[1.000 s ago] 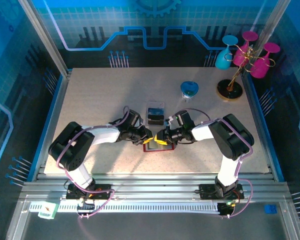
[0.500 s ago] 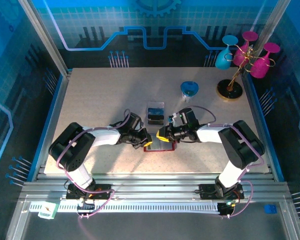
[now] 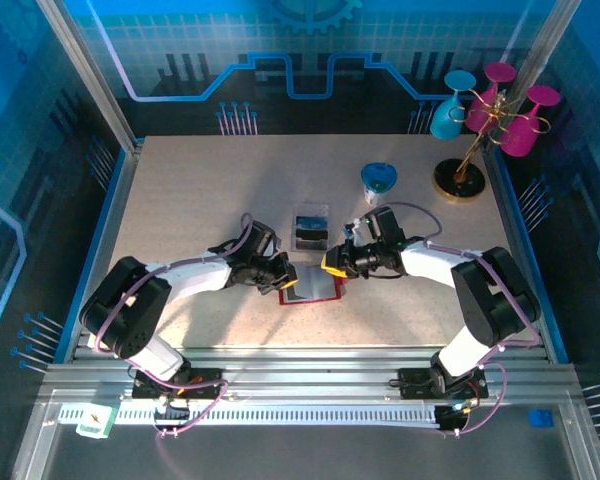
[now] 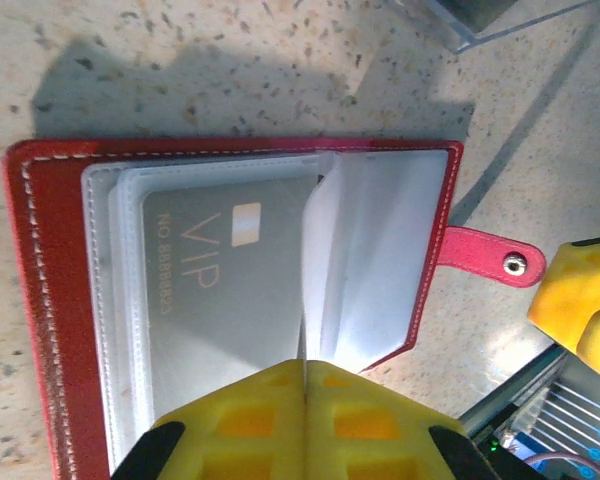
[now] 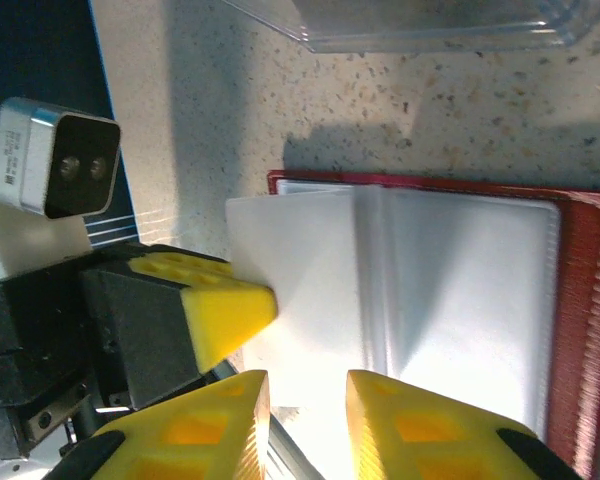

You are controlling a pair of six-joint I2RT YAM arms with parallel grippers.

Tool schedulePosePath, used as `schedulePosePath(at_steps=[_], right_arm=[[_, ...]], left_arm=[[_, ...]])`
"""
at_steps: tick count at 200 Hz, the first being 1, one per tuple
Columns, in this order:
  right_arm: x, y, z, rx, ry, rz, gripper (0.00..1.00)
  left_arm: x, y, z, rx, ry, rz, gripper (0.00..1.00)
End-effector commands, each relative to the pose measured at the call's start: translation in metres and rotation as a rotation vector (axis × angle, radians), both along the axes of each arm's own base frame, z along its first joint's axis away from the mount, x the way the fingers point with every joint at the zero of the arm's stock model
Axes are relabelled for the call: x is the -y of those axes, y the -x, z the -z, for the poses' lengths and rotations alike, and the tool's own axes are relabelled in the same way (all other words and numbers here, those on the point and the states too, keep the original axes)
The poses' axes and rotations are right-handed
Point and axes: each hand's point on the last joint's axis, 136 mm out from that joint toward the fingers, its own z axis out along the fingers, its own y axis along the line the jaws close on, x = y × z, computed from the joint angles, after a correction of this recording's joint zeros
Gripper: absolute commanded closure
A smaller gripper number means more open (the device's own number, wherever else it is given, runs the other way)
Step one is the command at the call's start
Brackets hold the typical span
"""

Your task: Take the credit cards out of the card holder

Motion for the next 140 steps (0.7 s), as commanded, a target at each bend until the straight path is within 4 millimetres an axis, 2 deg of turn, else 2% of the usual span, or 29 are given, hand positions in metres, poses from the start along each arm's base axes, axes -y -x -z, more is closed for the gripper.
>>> schedulePosePath(at_steps=[1, 19, 58, 140], right_arm=[[0.005, -0.004, -0.008, 0.019, 0.010, 0.003, 0.73], [0.007, -0.005, -0.008, 0.019, 0.012, 0.004, 0.73], [0.011, -0.003, -0.009, 0.019, 0.011, 0.008, 0.73], [0.035, -0.004, -0.020, 0.048, 0.021, 0.044, 0.71]], left_arm=[[-0.005, 0.000, -0.007, 0.018, -0.044, 0.042, 0.96], [0.000, -0.005, -0.011, 0.025, -0.038, 0.066, 0.92], [0.018, -0.014, -0.025, 0.052, -0.004, 0.098, 0.71], [0.061, -0.020, -0.031, 0.051, 0.019, 0.176, 0.55]])
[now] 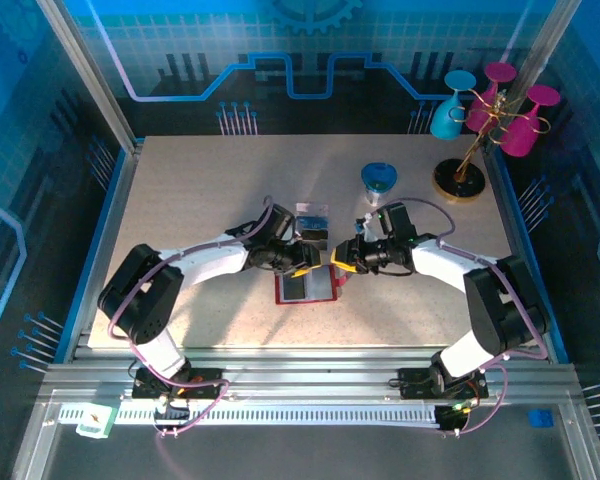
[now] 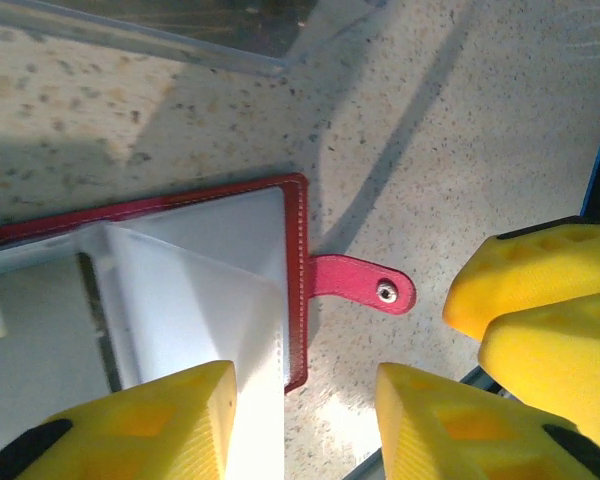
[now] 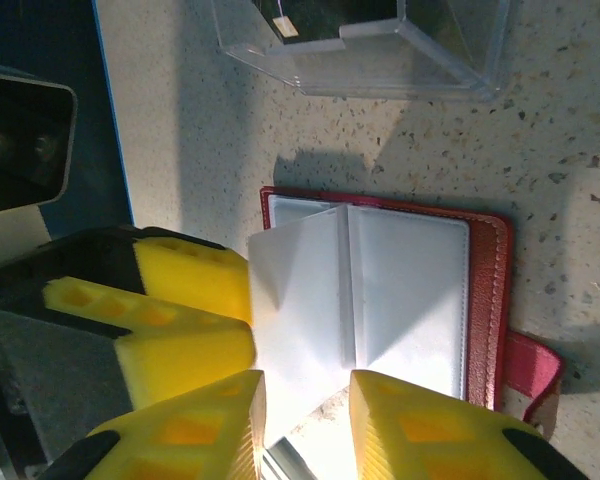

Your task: Take the credit cards out of the card holder

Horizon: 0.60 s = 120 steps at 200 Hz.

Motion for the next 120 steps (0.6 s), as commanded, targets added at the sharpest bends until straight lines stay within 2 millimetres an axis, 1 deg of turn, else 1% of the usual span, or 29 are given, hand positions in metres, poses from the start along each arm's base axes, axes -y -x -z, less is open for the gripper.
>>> schedulePosePath(at_steps=[1, 19, 59, 84, 120], right_arm=[[0.010, 0.005, -0.004, 0.004, 0.008, 0.000, 0.71], [0.015, 0.006, -0.005, 0.011, 0.006, 0.011, 0.71], [0.021, 0.008, -0.004, 0.010, -0.002, 0.023, 0.70], [0.024, 0.009, -0.002, 0.006, -0.009, 0.027, 0.70], [0.027, 0.012, 0.001, 0.001, -0.017, 0.029, 0.70]], left_arm=[[0.012, 0.004, 0.000, -0.020, -0.001, 0.041, 0.55], [0.017, 0.005, 0.004, -0.026, -0.007, 0.050, 0.52], [0.027, 0.006, 0.023, -0.051, -0.028, 0.066, 0.45], [0.032, 0.008, 0.034, -0.072, -0.038, 0.072, 0.43], [0.036, 0.008, 0.040, -0.083, -0.044, 0.075, 0.42]])
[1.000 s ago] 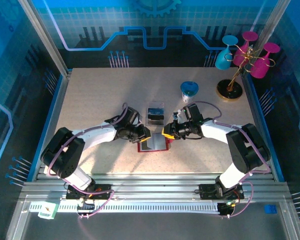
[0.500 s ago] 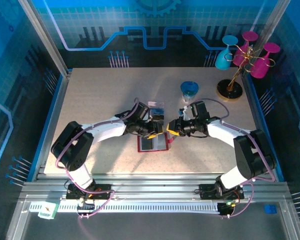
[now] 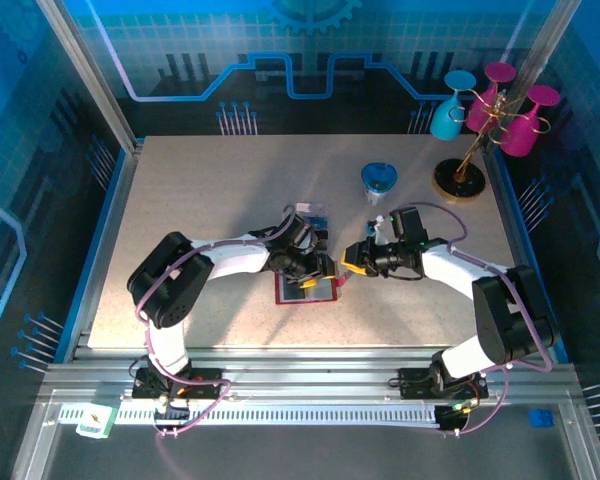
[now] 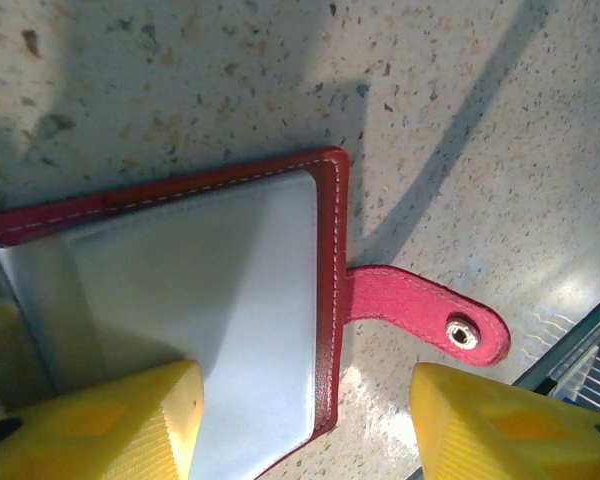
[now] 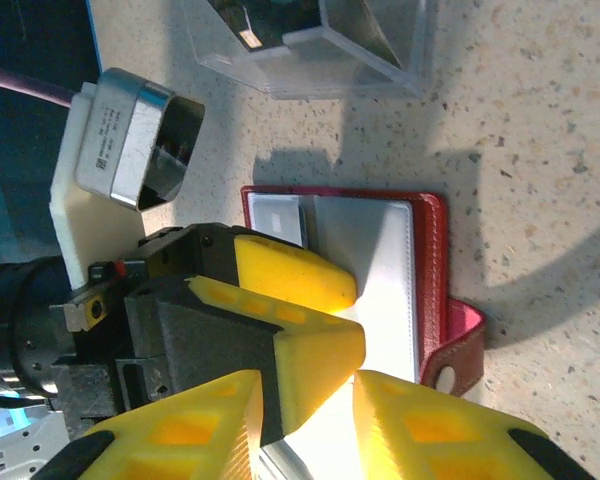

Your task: Take the credit cards out of the card holder

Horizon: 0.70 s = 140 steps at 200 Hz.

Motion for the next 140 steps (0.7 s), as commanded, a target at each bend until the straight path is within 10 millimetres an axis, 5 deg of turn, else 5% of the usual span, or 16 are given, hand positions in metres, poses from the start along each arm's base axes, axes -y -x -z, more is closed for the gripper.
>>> schedulePosePath(at_steps=[1, 49, 140], right_arm=[[0.004, 0.004, -0.003, 0.013, -0.018, -0.008, 0.70], [0.006, 0.005, -0.004, 0.013, -0.024, -0.003, 0.69], [0.002, 0.001, -0.007, 0.010, -0.027, -0.005, 0.69]], left_arm=[[0.011, -0.002, -0.003, -0.002, 0.015, 0.014, 0.42], [0.012, 0.000, 0.002, -0.016, 0.008, 0.012, 0.41], [0.004, -0.006, -0.023, 0.053, -0.002, 0.009, 0.41]])
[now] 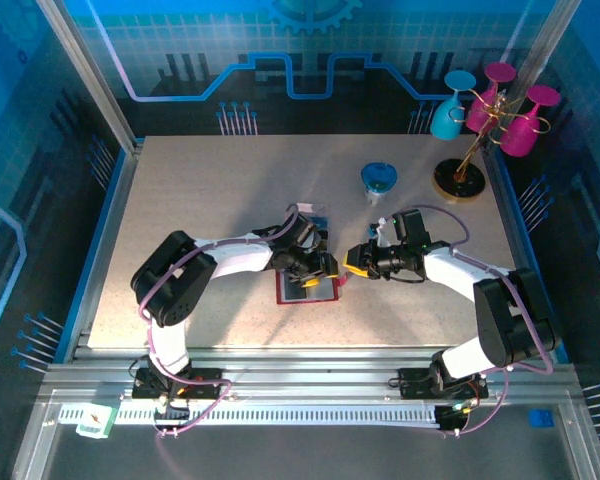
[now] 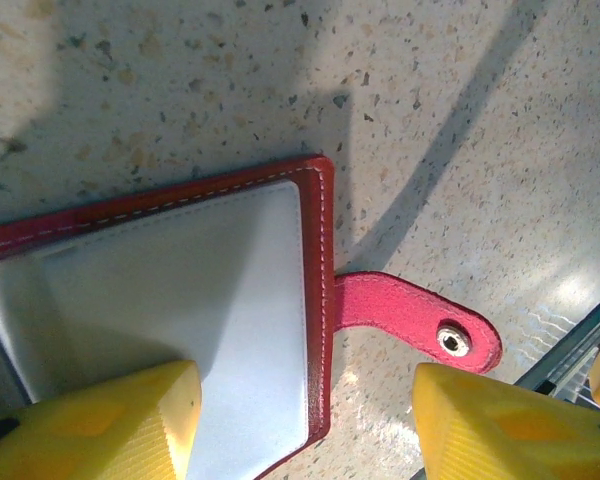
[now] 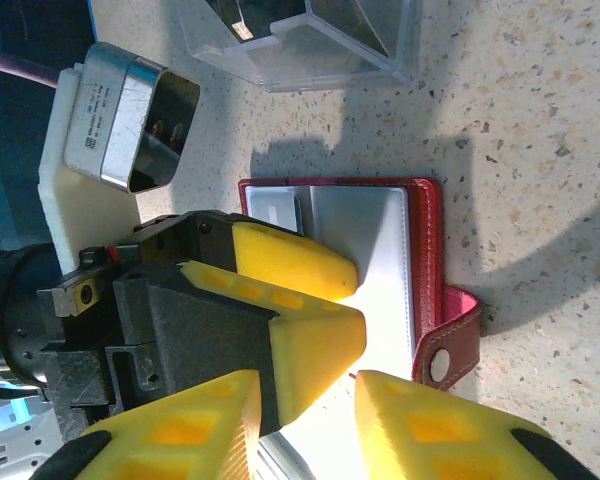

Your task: Take the credit cards out of the card holder

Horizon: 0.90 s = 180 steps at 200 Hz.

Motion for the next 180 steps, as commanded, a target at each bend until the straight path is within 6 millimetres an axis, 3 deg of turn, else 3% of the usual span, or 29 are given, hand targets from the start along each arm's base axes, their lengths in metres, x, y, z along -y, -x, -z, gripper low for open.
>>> schedulePosePath(at_steps=[1, 59, 132, 146, 180], right_arm=[[-0.002, -0.002, -0.008, 0.007, -0.018, -0.008, 0.69], [-0.019, -0.006, -0.012, 0.006, 0.003, -0.046, 0.69], [-0.065, -0.004, -0.001, -0.017, 0.030, -0.135, 0.69], [-0.076, -0.010, -0.007, -0.002, 0.022, -0.148, 0.69], [-0.087, -0.007, 0.001, -0.020, 0.019, -0.169, 0.69]], left_arm=[[-0.002, -0.003, -0.022, 0.048, -0.001, 0.004, 0.41], [-0.030, -0.006, -0.034, 0.077, 0.009, -0.054, 0.41], [-0.082, 0.010, -0.032, 0.077, 0.004, -0.149, 0.41], [-0.091, 0.013, -0.031, 0.076, -0.001, -0.169, 0.41], [-0.100, 0.014, -0.031, 0.070, 0.006, -0.189, 0.41]])
